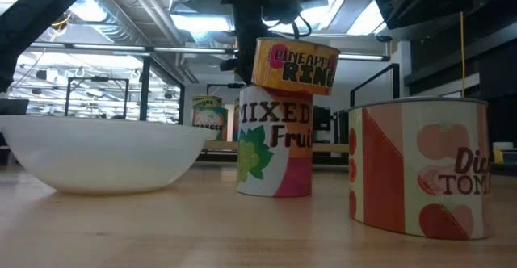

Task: Pick and place cans onto a shelf
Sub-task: Put the canned tomatoes on the shelf, then put the canned diced tomato on the shelf

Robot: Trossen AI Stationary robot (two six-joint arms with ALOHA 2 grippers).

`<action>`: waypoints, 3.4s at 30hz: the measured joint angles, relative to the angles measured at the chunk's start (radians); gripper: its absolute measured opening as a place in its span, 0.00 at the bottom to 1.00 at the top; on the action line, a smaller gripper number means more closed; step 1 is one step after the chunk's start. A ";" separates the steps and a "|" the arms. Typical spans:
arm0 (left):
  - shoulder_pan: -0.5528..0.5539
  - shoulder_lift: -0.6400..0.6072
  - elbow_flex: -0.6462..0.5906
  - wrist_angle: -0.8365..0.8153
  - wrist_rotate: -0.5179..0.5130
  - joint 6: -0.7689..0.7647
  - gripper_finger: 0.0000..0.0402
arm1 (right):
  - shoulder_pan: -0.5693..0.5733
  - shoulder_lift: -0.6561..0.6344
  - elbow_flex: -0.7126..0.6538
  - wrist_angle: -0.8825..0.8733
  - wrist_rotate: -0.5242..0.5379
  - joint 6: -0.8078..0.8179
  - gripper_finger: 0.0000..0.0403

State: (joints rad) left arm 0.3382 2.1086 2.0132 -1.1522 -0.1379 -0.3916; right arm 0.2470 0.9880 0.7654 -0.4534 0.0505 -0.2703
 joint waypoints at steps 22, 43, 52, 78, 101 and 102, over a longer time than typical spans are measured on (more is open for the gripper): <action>-0.002 -0.002 0.123 -0.032 0.041 0.080 0.19 | 0.000 0.000 0.000 0.001 0.000 0.003 0.18; -0.413 -0.226 0.169 -0.270 -0.002 0.340 0.19 | 0.044 0.000 0.000 0.187 -0.064 0.270 0.18; -0.623 -0.559 -0.463 0.200 -0.068 0.196 0.19 | 0.141 0.000 0.000 0.346 -0.071 0.232 0.18; -0.893 -0.815 -1.157 0.948 -0.142 0.033 0.19 | 0.432 0.476 0.445 0.140 0.054 0.441 0.18; -0.957 -0.813 -1.157 0.990 -0.142 0.035 0.19 | 0.439 0.754 0.475 0.057 0.054 0.472 0.18; -0.957 -0.813 -1.157 0.989 -0.142 0.035 0.19 | 0.434 0.759 0.475 0.057 0.054 0.472 0.18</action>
State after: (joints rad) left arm -0.6186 1.2953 0.8562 -0.1627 -0.2802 -0.3569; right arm 0.6813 1.7469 1.2407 -0.3965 0.1047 0.2012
